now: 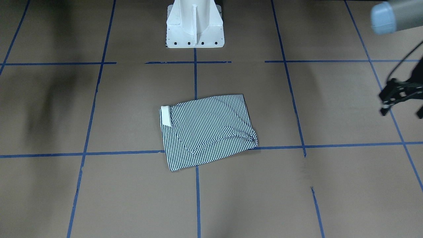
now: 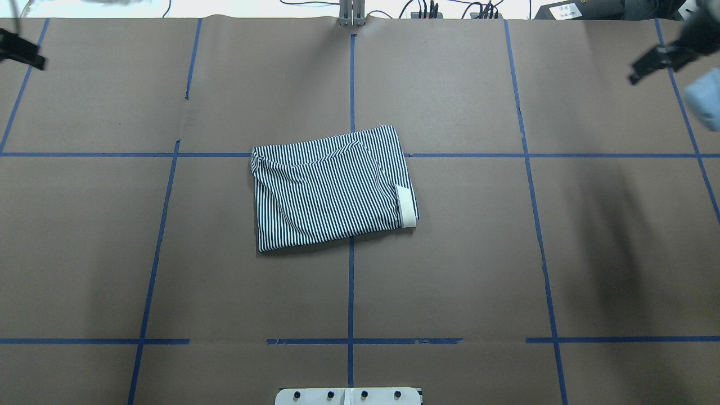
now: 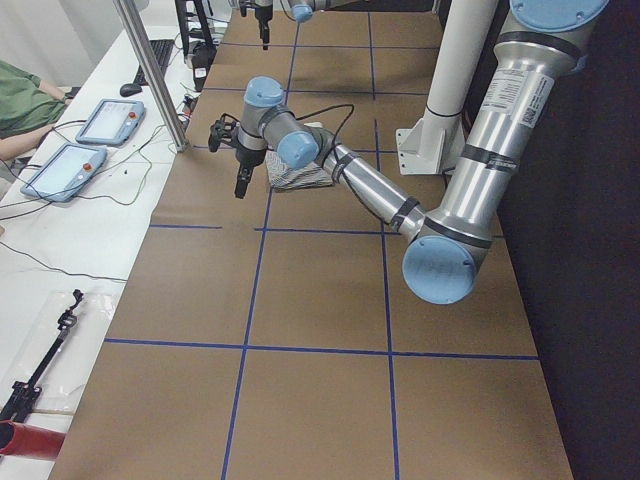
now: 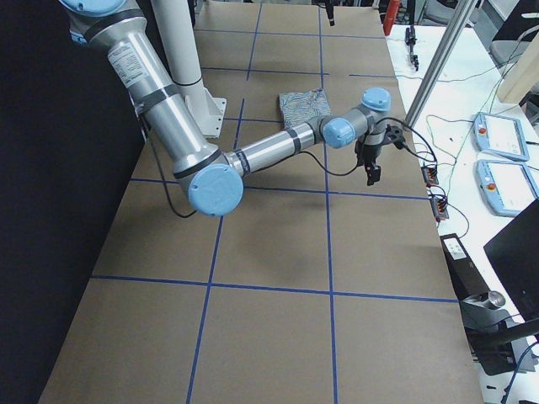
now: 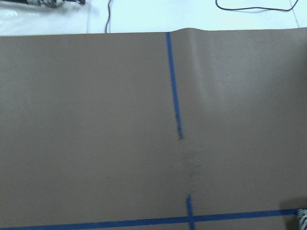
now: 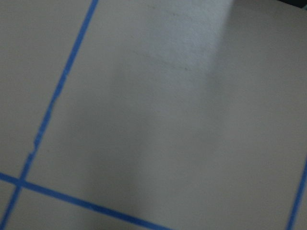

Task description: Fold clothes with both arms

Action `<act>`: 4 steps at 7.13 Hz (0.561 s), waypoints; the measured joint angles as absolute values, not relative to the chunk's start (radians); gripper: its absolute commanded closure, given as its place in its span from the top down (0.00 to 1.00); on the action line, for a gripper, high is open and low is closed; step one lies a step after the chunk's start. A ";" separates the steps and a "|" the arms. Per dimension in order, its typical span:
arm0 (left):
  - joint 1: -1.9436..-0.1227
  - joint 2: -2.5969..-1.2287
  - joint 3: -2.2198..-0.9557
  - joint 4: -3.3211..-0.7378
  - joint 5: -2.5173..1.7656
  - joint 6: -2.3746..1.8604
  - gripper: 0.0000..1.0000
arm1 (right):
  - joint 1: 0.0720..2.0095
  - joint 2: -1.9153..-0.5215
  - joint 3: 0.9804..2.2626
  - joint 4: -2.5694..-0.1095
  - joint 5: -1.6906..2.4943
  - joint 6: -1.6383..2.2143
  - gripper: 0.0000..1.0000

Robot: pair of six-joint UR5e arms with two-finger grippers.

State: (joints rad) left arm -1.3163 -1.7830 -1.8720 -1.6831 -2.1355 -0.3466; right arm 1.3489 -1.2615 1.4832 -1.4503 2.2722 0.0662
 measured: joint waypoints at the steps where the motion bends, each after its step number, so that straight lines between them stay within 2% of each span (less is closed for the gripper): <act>1: -1.382 -1.731 -1.876 -1.668 -2.163 -0.185 1.00 | 1.417 -1.350 1.492 -1.448 2.286 -0.050 1.00; 4: -1.435 -1.602 -1.828 -1.687 -2.219 -0.039 1.00 | 1.499 -1.543 1.545 -1.423 2.284 -0.158 1.00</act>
State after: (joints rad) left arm -1.4352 -1.6017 -1.8281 -1.6870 -2.2185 -0.0387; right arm 1.4987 -1.5428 1.5448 -1.4227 2.2844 -0.1575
